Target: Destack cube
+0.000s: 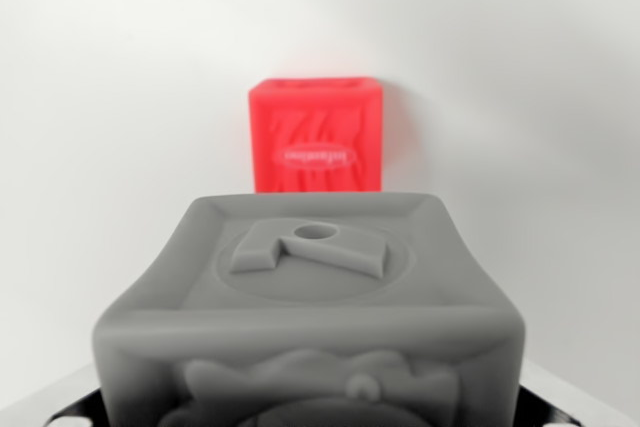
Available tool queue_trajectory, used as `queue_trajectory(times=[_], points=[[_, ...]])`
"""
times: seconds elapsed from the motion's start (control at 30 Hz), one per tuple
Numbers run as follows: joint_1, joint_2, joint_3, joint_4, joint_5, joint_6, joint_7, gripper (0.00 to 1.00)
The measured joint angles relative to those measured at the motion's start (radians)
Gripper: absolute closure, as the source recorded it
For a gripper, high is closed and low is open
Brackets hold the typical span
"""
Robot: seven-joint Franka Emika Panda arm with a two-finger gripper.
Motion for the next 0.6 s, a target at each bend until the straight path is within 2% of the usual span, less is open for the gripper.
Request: queue_trajectory(times=[0.6], points=[[-0.007, -0.049, -0.027, -0.101, 0.014, 0.054, 0.063, 1.00]])
